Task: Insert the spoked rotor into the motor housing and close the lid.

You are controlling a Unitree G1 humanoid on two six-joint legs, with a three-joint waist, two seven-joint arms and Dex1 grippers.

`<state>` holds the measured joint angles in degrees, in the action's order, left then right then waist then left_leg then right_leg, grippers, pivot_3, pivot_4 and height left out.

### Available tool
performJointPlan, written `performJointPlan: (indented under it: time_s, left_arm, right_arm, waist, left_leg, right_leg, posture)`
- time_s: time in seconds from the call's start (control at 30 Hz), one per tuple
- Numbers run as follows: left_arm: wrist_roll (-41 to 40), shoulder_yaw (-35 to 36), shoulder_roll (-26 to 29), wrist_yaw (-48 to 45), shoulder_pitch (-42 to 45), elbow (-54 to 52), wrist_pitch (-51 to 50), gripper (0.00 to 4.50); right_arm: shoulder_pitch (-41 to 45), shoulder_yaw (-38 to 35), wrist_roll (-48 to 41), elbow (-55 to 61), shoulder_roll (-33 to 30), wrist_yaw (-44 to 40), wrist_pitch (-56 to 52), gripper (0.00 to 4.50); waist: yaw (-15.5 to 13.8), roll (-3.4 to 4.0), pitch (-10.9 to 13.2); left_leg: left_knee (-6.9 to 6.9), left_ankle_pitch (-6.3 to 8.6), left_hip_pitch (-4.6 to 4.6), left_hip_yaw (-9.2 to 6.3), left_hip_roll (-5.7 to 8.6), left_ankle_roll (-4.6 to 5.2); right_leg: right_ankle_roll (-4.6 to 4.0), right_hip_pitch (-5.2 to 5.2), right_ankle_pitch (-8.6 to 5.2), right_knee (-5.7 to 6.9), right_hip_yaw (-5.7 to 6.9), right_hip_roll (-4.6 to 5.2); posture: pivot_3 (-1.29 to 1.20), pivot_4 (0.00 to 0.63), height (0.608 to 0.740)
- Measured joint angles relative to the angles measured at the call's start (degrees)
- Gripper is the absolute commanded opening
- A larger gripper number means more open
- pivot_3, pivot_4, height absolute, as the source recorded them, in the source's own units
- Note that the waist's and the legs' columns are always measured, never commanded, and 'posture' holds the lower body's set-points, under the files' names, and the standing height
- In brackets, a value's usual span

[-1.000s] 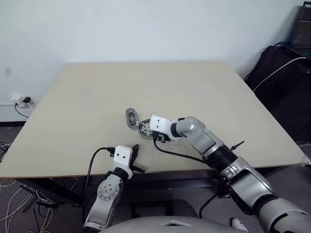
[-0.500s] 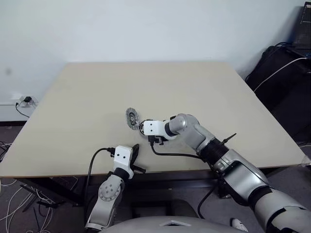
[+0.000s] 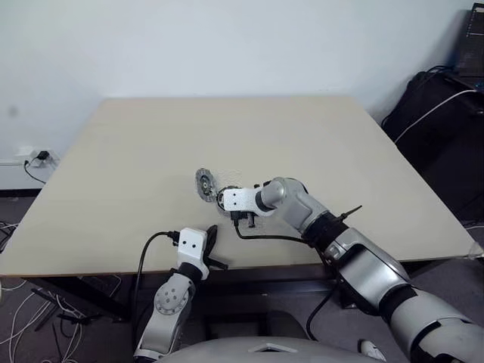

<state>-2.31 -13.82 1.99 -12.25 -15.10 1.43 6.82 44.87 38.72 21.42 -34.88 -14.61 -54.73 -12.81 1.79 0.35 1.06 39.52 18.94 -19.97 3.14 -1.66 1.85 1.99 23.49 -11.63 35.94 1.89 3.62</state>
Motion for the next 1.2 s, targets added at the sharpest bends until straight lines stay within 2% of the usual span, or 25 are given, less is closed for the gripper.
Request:
performJointPlan:
  time_s: [0.27,0.43,0.73,0.9,1.1,1.2]
  left_arm:
    - [-0.05,-0.01,-0.18,-0.26,-0.01,0.1,0.01,0.0]
    - [-0.05,-0.06,-0.28,-0.32,0.02,0.27,0.02,0.0]
    - [-0.08,-0.41,-0.93,-0.79,0.09,0.9,0.24,0.0]
    - [-0.1,-0.51,-1.1,-1.66,0.11,1.06,0.32,0.0]
    - [-0.11,-0.52,-1.21,-2.44,0.12,1.44,0.3,0.0]
    - [-0.1,-0.55,-1.22,-2.85,0.15,1.57,0.29,0.0]
  right_arm:
    - [-0.27,-0.08,0.66,-0.31,0.42,1.22,0.06,0.08]
    - [-3.9,-1.7,1.52,4.83,-0.4,4.71,-3.47,0.08]
    - [-20.62,-12.3,-2.61,31.29,-2.35,7.3,-27.01,0.08]
    - [-29.3,-16.34,-5.61,48.26,-0.28,9.03,-44.19,0.08]
    - [-31.54,-18.49,-10.1,59.23,3.13,13.45,-59.04,0.08]
    - [-31.49,-18.93,-11.9,59.77,4.87,16.34,-61.16,0.08]
  waist:
    - [0.12,0.03,0.0]
    - [-0.25,0.03,0.01]
    - [-1.02,0.04,0.0]
    - [-1.08,0.04,0.0]
    - [-1.01,0.03,0.01]
    - [-1.0,0.03,0.01]
  left_leg:
    - [0.01,-0.02,0.01,0.02,0.0,-0.02]
    - [0.01,-0.02,-0.07,-0.01,0.01,-0.02]
    - [0.02,0.01,-0.46,-0.14,0.02,0.0]
    - [0.05,0.01,-0.48,-0.23,0.01,-0.01]
    - [0.2,-0.01,-0.47,-0.27,0.0,-0.02]
    - [0.2,-0.01,-0.48,-0.27,0.0,-0.02]
  right_leg:
    - [-0.01,0.01,0.01,0.02,-0.02,0.0]
    - [-0.02,0.06,0.01,0.01,-0.01,0.01]
    - [0.06,0.37,0.05,-0.06,0.15,0.02]
    - [-0.06,0.36,-0.04,-0.04,0.24,0.02]
    - [-0.06,0.32,-0.06,-0.01,0.26,0.02]
    - [-0.07,0.31,-0.06,-0.01,0.27,0.02]
  posture:
    - [0.0,0.0,0.74]
    - [0.0,0.0,0.74]
    - [0.0,0.0,0.74]
    - [0.0,0.0,0.74]
    - [0.0,0.0,0.74]
    - [0.0,0.0,0.74]
